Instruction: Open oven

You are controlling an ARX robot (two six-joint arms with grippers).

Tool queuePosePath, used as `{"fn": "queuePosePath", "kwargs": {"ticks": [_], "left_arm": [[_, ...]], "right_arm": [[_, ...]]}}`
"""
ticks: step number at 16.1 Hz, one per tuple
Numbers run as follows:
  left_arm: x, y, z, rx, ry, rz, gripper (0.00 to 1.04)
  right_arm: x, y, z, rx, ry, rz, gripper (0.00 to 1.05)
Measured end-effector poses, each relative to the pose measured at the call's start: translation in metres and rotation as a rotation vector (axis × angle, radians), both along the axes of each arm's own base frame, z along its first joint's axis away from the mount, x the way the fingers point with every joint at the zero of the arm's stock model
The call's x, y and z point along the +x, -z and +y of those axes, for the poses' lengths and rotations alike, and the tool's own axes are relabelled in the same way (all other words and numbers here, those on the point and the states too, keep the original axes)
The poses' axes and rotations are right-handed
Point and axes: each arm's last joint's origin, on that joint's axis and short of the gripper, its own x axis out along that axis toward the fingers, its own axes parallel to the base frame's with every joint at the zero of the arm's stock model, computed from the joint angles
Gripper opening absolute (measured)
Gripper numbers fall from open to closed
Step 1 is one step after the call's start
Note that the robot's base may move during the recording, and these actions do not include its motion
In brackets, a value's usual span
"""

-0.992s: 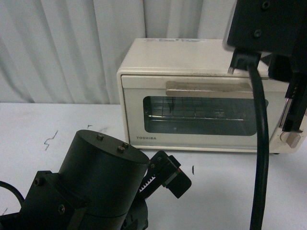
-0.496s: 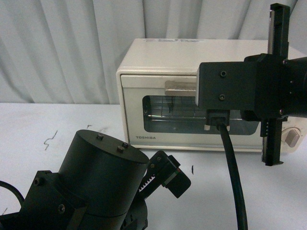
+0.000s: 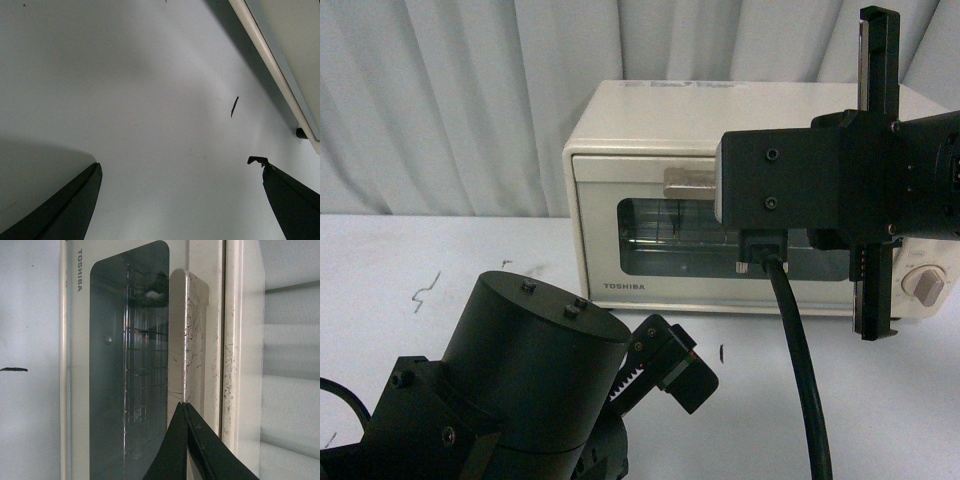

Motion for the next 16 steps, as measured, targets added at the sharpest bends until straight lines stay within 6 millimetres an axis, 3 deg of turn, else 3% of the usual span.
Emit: {"fn": "queuePosePath", "kwargs": {"ticks": [3, 5, 6, 16], "left_arm": [[0.0, 0.0, 0.0, 0.0, 0.0, 0.0, 0.98], [0.0, 0.0, 0.0, 0.0, 0.0, 0.0, 0.98], [0.0, 0.0, 0.0, 0.0, 0.0, 0.0, 0.98], [0.0, 0.0, 0.0, -0.001, 0.001, 0.0, 0.98]], "right_arm": [[-0.002, -0.004, -0.001, -0.002, 0.003, 0.002, 0.02], [-0.006, -0.029, -0.001, 0.012, 0.021, -0.056, 0.02], [-0.006, -0.03, -0.003, 0.011, 0.027, -0.054, 0.02], [0.005, -0.015, -0.019, 0.031, 0.079, 0.0, 0.02]]}}
